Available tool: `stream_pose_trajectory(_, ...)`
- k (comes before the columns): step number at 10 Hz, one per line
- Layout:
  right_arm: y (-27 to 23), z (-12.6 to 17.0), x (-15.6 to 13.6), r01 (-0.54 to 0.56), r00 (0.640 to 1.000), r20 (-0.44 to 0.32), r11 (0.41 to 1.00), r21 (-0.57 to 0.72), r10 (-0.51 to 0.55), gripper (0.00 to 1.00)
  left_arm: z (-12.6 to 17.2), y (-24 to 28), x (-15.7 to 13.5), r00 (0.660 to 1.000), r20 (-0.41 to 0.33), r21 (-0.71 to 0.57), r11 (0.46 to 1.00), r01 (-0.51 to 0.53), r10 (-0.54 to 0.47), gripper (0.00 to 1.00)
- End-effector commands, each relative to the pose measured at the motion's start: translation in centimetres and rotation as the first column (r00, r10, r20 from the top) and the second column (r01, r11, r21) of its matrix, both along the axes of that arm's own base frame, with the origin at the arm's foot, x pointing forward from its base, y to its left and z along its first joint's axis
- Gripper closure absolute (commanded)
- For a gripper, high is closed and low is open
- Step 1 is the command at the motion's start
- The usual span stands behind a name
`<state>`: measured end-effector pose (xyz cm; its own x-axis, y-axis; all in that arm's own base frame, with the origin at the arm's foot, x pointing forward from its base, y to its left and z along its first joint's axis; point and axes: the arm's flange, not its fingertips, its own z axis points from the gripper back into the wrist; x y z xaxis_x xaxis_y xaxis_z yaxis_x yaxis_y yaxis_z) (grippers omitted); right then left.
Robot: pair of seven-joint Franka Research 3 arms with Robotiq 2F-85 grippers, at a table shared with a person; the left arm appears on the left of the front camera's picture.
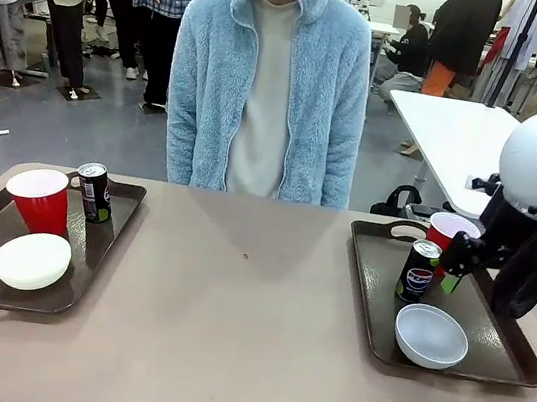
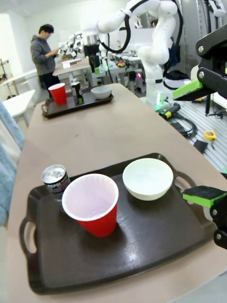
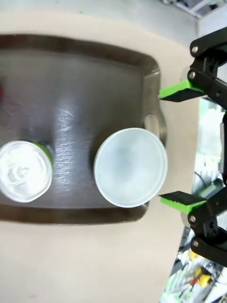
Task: Prepare tableware on both trays.
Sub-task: Pick up a Picnic Bowl from the table and place it on a Handle tray.
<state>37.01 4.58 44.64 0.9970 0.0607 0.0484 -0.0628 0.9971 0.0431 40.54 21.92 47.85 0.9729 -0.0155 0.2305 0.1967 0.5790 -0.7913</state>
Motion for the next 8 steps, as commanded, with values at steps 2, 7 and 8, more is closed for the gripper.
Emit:
stream_pose_trajectory(2, 0.0, 3.5, -0.1, 0.081, 0.996, -0.015, 0.993, -0.080, -0.083, 0.00, 0.1, -0.2, -0.2, 1.000, 0.002, 0.000, 1.000, -0.015, 0.015, 0.05)
stream_pose_trajectory(7, 0.0, 1.6, -0.4, 0.020, 1.000, -0.003, 1.000, -0.015, -0.020, 0.00, 0.1, -0.2, -0.2, 1.000, 0.002, 0.000, 1.000, -0.015, 0.015, 0.05)
stream_pose_trajectory(8, 0.0, 1.6, -0.4, 0.020, 1.000, -0.003, 1.000, -0.015, -0.020, 0.00, 0.1, -0.2, -0.2, 1.000, 0.002, 0.000, 1.000, -0.015, 0.015, 0.05)
